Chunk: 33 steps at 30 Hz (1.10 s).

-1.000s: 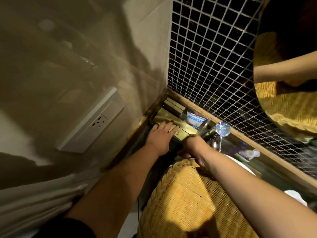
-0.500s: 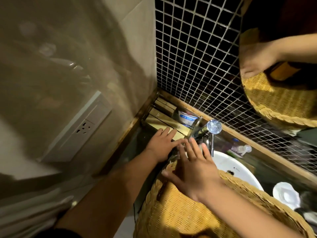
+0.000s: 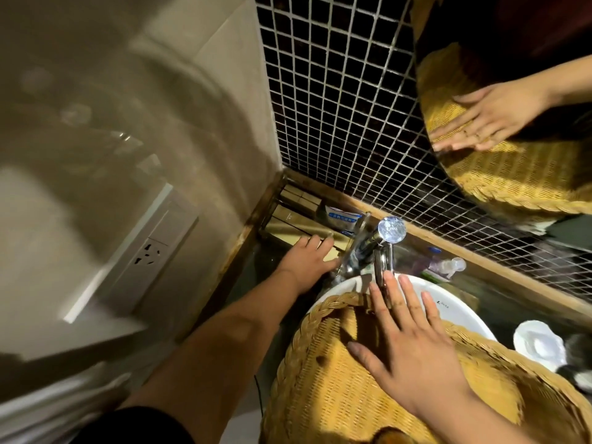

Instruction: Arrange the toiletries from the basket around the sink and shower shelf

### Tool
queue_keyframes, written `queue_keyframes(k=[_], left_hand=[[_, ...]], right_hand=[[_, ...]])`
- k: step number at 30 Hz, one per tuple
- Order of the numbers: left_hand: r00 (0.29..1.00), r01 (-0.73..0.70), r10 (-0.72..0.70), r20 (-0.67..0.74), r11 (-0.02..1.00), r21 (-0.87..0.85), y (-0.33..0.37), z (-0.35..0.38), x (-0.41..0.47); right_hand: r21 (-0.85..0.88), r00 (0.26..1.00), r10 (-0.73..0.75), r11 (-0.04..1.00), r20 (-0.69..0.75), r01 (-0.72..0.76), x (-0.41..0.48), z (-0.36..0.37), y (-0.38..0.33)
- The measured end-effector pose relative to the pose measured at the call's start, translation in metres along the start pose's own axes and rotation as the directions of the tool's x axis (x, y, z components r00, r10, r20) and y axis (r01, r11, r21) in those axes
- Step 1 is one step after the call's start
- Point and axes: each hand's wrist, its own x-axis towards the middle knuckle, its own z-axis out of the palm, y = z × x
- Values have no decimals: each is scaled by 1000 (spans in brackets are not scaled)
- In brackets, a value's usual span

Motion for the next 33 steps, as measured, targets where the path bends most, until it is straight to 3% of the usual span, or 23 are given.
queue_keyframes(k=[12, 33], left_hand=[[983, 179, -173, 55, 975, -129, 17, 17, -7], [963, 266, -258, 77, 957, -116, 24, 24, -3]], right_hand=[[52, 999, 50, 997, 0, -50, 13, 10, 3], [143, 1000, 10, 990, -26, -6, 13, 11, 9]])
